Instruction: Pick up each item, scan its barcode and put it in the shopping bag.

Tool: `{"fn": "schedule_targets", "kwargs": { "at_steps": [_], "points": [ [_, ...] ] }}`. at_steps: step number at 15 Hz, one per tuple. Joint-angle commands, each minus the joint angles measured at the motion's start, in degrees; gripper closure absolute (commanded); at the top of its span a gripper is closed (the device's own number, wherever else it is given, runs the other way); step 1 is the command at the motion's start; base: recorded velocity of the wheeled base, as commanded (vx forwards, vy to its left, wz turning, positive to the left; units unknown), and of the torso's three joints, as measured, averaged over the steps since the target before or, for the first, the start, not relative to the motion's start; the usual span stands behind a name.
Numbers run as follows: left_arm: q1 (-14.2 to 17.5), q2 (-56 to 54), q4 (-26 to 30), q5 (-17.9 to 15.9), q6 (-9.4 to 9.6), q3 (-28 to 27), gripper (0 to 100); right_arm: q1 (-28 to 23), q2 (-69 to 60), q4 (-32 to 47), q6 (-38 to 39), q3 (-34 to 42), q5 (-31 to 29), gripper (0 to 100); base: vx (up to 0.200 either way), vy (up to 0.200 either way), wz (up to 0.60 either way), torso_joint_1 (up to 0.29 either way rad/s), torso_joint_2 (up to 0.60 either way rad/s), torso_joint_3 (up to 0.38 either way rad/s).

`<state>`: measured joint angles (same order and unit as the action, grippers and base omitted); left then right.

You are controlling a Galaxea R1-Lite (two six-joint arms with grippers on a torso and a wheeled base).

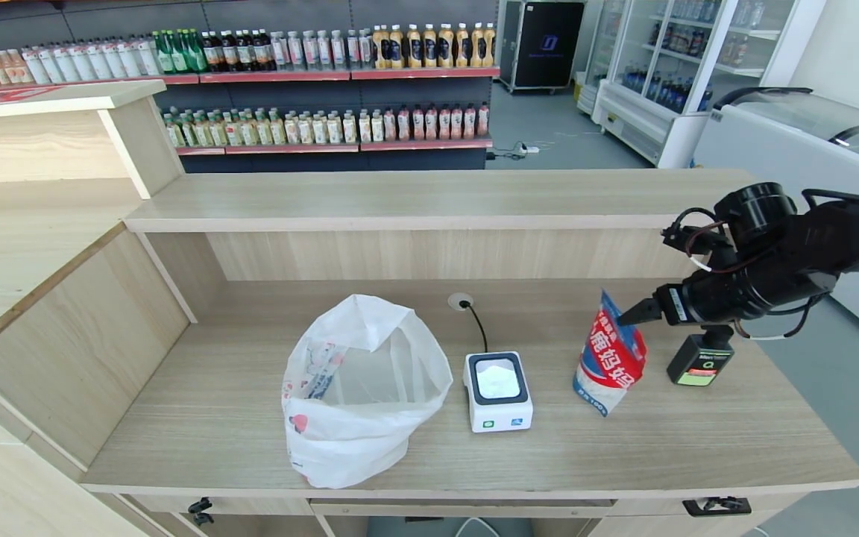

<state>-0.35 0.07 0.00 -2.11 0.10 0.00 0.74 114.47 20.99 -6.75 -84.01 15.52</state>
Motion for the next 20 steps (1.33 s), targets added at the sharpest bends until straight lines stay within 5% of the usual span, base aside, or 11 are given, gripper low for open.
{"fn": "schedule_targets", "kwargs": {
  "at_steps": [1,20],
  "points": [
    [0.0,0.01,0.0,0.0,-0.01,0.0,0,0.05,3.22,-1.3,-0.01,-0.28,1.27,0,0.0,0.0,0.0,0.0,0.0,0.0],
    [0.0,0.01,0.0,0.0,-0.01,0.0,0,2.16,17.63,-10.8,-5.11,-4.5,6.45,0,0.0,0.0,0.0,0.0,0.0,0.0]
  ]
}}
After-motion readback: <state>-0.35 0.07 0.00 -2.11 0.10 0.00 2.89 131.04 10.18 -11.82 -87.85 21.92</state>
